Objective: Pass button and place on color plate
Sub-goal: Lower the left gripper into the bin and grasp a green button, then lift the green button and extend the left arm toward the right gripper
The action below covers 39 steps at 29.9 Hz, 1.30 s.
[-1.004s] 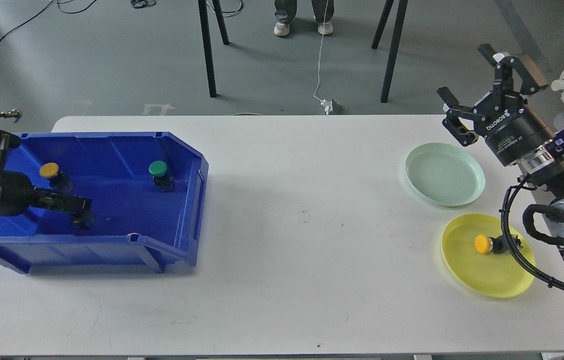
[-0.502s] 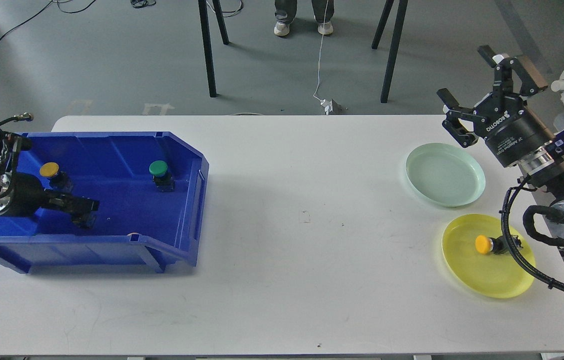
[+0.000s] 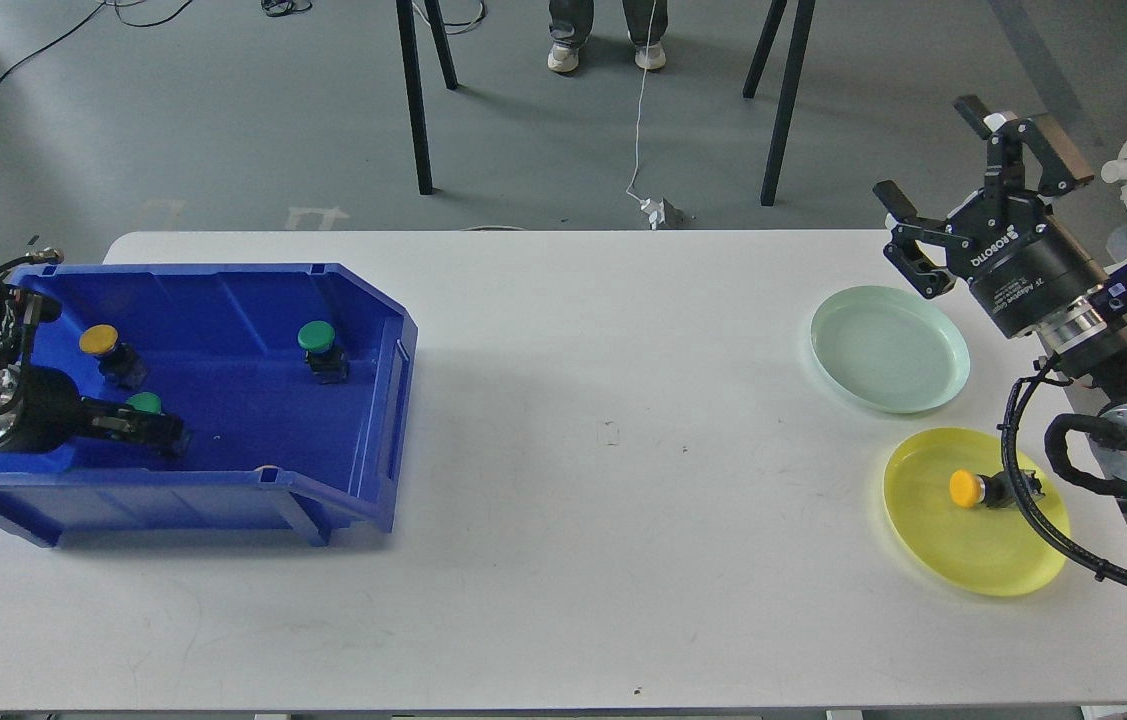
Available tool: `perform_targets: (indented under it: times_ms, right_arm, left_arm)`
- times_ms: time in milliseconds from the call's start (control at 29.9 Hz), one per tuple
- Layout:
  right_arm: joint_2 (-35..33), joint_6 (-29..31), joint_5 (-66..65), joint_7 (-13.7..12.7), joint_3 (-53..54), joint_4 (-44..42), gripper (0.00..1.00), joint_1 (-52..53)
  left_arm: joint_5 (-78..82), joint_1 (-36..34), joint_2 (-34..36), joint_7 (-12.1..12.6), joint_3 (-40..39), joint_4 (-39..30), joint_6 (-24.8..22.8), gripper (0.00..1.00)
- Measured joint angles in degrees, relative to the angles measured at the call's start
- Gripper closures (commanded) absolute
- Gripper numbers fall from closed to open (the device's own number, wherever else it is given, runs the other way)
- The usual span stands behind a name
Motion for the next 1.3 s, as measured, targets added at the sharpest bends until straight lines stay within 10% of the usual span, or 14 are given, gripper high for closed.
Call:
perform_targets:
  times_ms: [468,1305]
  right_arm:
    - [0.0,0.0,0.0,0.0,0.0,0.0,0.02,0.0]
    - [0.0,-0.1,0.0,0.0,-0.1,-0.1,0.02,-0.1]
  left_arm:
    - [0.0,-0.1,0.1,0.0,0.0,0.0,0.0,0.73]
    - [-0.4,-1.3,3.8,0.0,-0.9,-3.4,0.0,0.77]
